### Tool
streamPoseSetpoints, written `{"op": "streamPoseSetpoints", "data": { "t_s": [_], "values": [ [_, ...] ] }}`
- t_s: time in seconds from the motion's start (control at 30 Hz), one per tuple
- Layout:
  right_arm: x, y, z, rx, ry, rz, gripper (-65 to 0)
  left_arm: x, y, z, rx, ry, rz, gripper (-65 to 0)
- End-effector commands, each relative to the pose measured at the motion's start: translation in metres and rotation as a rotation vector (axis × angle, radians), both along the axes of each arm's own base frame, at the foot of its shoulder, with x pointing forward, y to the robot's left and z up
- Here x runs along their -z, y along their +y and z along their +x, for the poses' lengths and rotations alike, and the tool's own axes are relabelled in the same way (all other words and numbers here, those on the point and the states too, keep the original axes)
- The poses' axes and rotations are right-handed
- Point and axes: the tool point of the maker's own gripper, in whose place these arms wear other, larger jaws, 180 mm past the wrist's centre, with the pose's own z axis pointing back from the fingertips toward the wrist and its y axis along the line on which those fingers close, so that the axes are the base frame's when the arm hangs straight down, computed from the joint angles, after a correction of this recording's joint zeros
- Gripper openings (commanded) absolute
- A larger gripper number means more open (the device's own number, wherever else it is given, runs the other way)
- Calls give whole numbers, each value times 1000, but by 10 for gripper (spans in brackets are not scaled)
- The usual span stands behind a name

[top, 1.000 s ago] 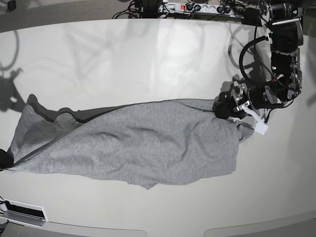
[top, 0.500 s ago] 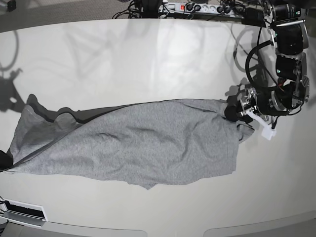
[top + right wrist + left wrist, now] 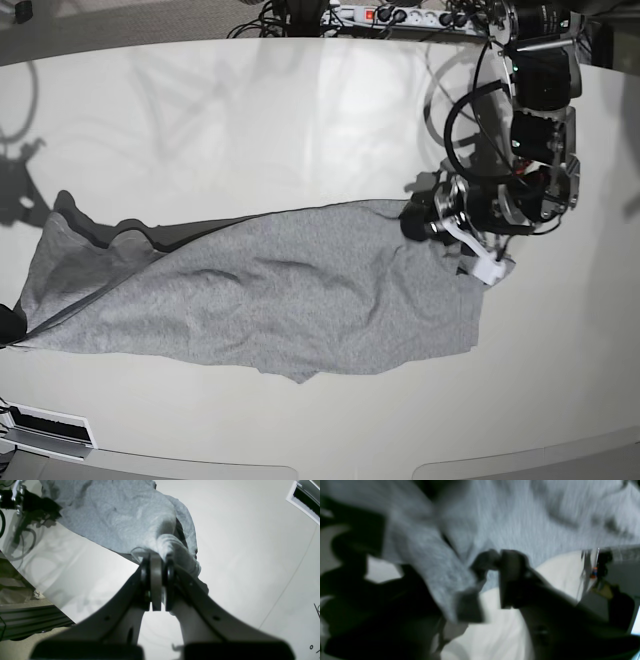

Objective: Layout the t-shirt on the table in an organized manner, then fold the t-shirt properly
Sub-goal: 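Lift the grey shirt with both grippers and shake it out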

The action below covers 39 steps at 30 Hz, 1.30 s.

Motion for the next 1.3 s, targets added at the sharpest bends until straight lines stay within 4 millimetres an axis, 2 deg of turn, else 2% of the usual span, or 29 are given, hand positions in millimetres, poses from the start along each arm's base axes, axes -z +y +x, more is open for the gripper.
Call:
{"op": "streamPoseSetpoints", "data": {
  "t_s": [0.0,0.17,0.27,0.33,0.43,0.63,0.73,0.83,0.97,1.07,1.13,1.2,1.27],
  "values": [
    [-22,-4,5,-3,-64,-6,-650,-1,12,3,16,14,51,-636],
    [-22,-4,5,-3,-63,-6,-650,-28,42,35,5,-52,103,-650],
    [-21,-4,5,-3,-63,-5,-650,-51,57,59,9,-105,132,-650],
    [-22,-4,5,-3,-63,-5,-650,-70,60,75,33,-172,126,-650],
    [-21,-4,5,-3,-61,-5,-650,-110,45,93,108,-321,5,-650],
    [-20,-3,4,-5,-59,-1,-650,-187,17,114,210,-585,-213,-650],
    [-19,-1,5,-6,-58,5,-650,-214,13,125,202,-651,-272,-650],
    [-10,-4,7,18,-50,-22,-650,-232,7,136,229,-688,-259,-650],
    [-14,-15,35,131,-200,-63,-650,-256,-5,167,286,-767,-109,-650],
    [-26,-27,55,211,-314,-108,-650,-282,-20,191,375,-841,46,-650],
    [-43,-39,67,277,-368,-143,-650,-307,-29,205,443,-886,149,-650],
    [-73,-49,77,323,-433,-167,-650,-343,-34,222,472,-939,249,-650],
    [-112,-60,83,351,-513,-182,-650,-390,-39,238,491,-1011,334,-650]
  ]
}}
